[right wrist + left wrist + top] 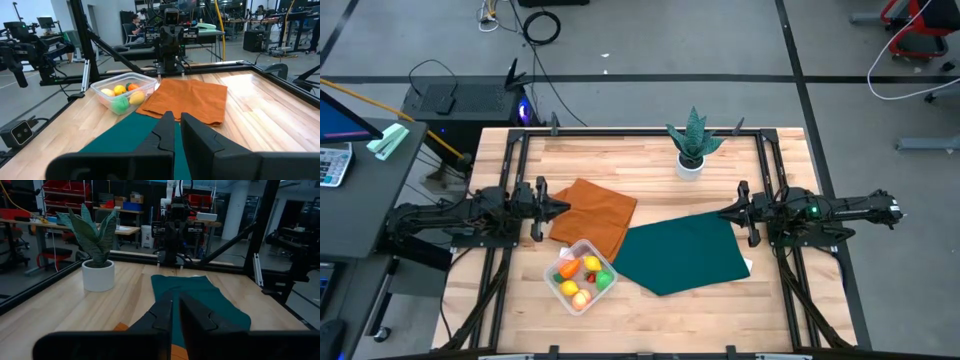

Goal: Pick and placing Produce into tupperware
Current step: Return to Home Position

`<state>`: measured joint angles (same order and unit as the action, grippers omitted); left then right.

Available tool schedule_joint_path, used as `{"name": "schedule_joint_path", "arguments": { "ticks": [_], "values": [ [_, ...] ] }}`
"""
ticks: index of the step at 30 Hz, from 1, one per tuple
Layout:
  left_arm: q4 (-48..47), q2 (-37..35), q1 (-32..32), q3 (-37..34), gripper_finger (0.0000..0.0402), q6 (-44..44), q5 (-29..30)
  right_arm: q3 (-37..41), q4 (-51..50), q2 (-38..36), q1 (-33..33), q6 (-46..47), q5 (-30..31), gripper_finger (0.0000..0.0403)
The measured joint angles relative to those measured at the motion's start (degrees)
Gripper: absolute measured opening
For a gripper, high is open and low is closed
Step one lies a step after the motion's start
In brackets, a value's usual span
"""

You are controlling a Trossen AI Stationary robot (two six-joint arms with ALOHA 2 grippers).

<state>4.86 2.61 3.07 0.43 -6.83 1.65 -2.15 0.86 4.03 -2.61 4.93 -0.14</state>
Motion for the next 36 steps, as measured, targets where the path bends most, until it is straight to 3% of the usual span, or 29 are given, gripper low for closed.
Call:
{"name": "schedule_joint_path", "arguments": {
  "ticks": [36],
  "values": [
    [0.0,0.0,0.0,0.0,0.0033,0.0,0.0,0.0,0.0,0.0,0.0,0.0,0.0,0.0001]
  ]
}}
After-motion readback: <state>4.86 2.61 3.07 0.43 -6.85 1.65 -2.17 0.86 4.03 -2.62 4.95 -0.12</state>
